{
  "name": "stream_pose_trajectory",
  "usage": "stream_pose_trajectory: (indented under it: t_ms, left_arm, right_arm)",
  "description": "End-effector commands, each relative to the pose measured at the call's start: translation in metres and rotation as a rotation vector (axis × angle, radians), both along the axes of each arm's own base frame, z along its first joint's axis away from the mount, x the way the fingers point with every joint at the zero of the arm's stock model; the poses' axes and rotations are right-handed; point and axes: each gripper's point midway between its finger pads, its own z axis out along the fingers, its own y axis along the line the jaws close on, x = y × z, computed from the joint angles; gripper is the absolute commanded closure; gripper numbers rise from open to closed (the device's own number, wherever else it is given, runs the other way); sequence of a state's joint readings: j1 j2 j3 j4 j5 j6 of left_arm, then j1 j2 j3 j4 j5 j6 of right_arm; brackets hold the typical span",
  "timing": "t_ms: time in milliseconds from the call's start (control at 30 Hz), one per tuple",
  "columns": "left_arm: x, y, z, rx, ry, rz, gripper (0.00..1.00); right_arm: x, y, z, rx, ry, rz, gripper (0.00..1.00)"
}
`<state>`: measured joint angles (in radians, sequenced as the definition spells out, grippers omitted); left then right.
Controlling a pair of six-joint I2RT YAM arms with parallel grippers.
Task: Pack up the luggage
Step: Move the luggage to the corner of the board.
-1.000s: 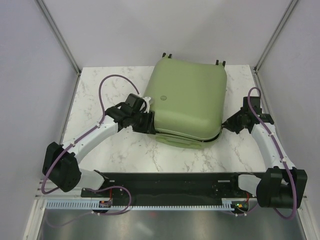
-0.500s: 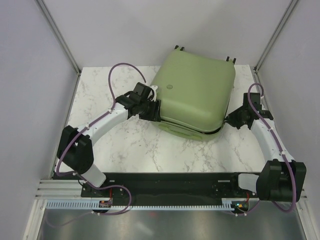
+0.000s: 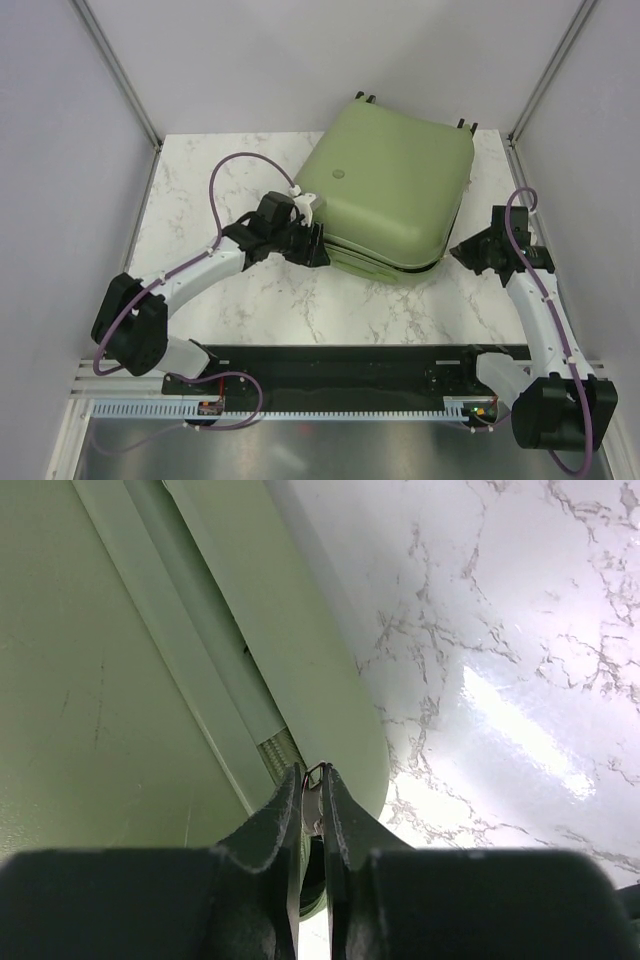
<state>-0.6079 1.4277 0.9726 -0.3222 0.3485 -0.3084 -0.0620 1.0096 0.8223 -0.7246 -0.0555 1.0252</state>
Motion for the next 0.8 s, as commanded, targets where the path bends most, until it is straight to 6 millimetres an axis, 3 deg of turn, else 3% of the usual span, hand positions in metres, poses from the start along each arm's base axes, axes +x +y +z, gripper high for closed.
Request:
stream_pose_trajectory:
  t_ms: [0,267,567,767]
  left_arm:
    - [0.002,-0.016,0.018,-0.108,-0.054,-0.033,0.43]
    - [0.002,-0.013,-0.017,-0.079,0.0,0.022,0.43]
    - [0.002,-0.008,-0.031,-0.069,0.012,0.076,0.43]
    - [0.0,-0.012,-0.032,-0.097,0.023,0.069,0.43]
  right_arm:
    - [-0.051,0.015,-0.03,0.041,0.206,0.065,1.0]
    - [-0.063,0.023,-0.036,0.064,0.208,0.101,1.0]
    - [-0.051,0.028,-0.054,0.106,0.155,0.069,1.0]
    - [-0.054,0.033,-0.048,0.115,0.185,0.111,1.0]
